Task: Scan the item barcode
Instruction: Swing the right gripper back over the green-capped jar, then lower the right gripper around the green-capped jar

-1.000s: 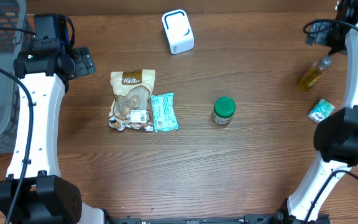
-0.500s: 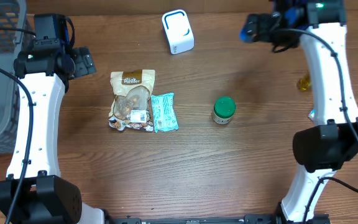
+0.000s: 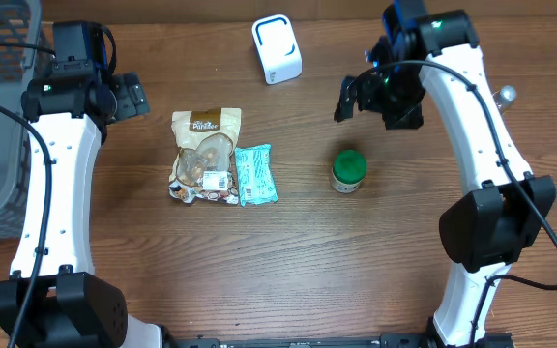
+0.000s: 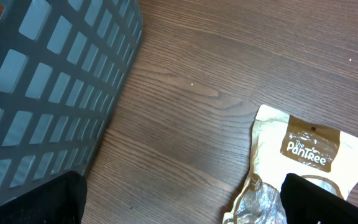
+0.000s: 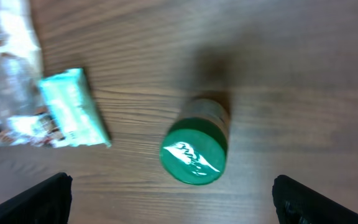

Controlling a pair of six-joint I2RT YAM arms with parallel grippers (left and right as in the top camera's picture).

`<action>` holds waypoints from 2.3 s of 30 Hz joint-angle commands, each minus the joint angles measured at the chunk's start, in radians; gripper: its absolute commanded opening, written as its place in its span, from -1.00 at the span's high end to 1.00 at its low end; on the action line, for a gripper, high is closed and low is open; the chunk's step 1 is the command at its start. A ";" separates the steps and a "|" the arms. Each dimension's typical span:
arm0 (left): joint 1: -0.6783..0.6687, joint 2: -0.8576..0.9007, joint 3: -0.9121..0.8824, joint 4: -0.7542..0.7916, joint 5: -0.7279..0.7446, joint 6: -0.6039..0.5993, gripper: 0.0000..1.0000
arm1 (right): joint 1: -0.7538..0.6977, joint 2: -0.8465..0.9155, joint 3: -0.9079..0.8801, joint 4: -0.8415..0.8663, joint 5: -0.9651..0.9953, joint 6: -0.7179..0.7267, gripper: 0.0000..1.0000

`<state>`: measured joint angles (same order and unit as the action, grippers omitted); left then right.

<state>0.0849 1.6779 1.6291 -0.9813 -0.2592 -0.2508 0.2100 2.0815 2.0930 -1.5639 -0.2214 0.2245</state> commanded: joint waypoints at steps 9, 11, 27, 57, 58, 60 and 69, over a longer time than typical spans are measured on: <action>-0.007 0.004 0.003 -0.002 -0.010 0.019 -0.99 | 0.142 -0.002 -0.246 0.092 0.231 0.302 -1.00; -0.007 0.004 0.003 -0.002 -0.010 0.019 -0.99 | 0.167 -0.002 -0.278 0.125 0.272 0.320 -1.00; -0.007 0.004 0.003 -0.002 -0.010 0.019 -0.99 | 0.221 -0.002 -0.360 0.199 0.378 0.333 -1.00; -0.007 0.004 0.003 -0.002 -0.010 0.019 -0.99 | 0.221 0.002 -0.392 0.206 0.373 0.333 -0.69; -0.007 0.004 0.003 -0.002 -0.010 0.019 -0.99 | 0.221 0.002 -0.397 0.209 0.374 0.333 -0.70; -0.007 0.004 0.003 -0.002 -0.010 0.019 -0.99 | 0.221 0.002 -0.404 0.221 0.374 0.333 -0.69; -0.007 0.004 0.003 -0.002 -0.010 0.019 -0.99 | 0.221 0.002 -0.404 0.228 0.348 0.333 -0.46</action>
<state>0.0849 1.6779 1.6291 -0.9810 -0.2592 -0.2508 0.4324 2.0827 1.6932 -1.3434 0.1337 0.5499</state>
